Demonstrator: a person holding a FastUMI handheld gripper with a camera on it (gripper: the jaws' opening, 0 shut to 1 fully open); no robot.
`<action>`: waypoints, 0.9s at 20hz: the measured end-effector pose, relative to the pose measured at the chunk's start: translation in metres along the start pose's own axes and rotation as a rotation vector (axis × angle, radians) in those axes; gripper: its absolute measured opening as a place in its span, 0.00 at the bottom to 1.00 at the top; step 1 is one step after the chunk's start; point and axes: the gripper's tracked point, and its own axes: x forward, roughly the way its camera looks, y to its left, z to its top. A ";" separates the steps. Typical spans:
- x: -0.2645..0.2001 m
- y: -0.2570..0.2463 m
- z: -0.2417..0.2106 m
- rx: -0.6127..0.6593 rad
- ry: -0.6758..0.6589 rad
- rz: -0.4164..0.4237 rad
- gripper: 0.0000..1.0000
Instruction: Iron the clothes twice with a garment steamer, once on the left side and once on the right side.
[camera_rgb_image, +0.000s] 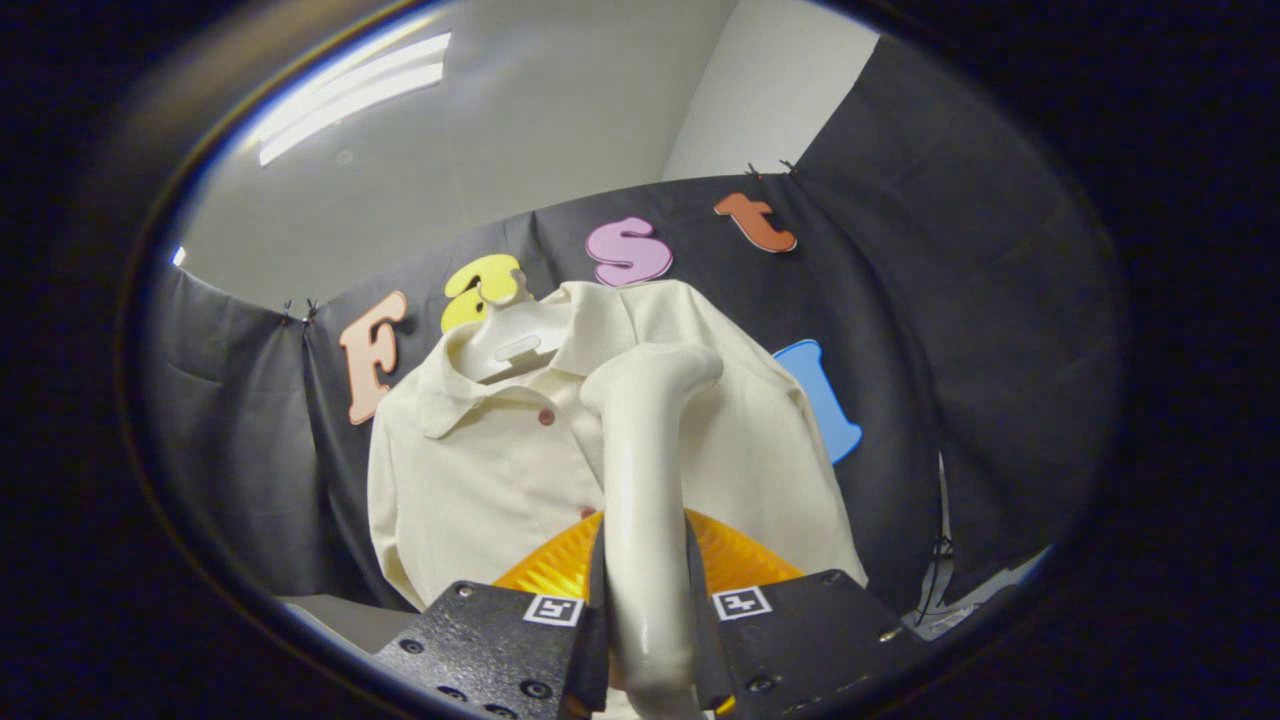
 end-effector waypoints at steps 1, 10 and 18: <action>0.000 0.000 -0.003 0.009 0.008 0.002 0.33; -0.016 -0.022 -0.040 0.029 0.075 -0.005 0.32; -0.039 -0.052 -0.095 0.104 0.130 -0.045 0.32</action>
